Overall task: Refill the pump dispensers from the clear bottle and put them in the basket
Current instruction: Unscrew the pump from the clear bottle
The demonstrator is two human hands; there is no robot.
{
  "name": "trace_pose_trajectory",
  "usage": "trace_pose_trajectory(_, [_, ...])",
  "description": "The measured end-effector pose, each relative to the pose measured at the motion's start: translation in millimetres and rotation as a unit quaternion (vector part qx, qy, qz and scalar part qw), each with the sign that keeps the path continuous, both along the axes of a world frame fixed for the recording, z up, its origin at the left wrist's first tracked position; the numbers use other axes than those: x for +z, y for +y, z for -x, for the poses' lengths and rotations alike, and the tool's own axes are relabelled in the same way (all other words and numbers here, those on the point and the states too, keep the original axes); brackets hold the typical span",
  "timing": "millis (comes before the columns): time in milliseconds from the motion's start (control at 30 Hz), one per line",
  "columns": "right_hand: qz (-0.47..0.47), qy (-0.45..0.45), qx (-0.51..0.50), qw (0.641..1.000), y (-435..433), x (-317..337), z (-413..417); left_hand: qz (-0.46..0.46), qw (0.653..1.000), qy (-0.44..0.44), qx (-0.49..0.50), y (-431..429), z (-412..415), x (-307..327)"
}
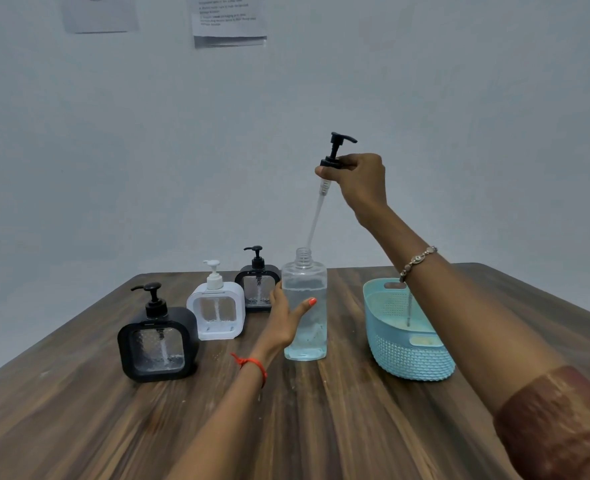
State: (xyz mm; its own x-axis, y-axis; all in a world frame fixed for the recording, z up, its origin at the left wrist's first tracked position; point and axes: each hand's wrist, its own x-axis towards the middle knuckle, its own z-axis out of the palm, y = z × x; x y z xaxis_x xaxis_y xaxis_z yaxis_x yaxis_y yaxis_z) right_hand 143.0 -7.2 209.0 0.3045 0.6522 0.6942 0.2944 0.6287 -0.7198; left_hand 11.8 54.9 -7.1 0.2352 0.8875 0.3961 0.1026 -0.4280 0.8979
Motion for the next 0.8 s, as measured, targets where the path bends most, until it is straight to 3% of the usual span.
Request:
trace_pose_trajectory(333, [-0.012,0.012,-0.001,1.000,-6.2,-0.4,-0.8,0.003,1.000,0.002,0.008,1.6,-0.3,-1.9])
trace_pose_trajectory(600, [-0.156,0.074,0.010,0.985,-39.0,10.4,-12.1,0.004,1.000,0.003,0.006,4.9,0.4,-4.1])
trace_pose_trajectory(800, [-0.168,0.024,0.020,0.985,-46.9,-51.9,-30.7,0.004,1.000,0.003,0.005,9.7,0.2,-6.7])
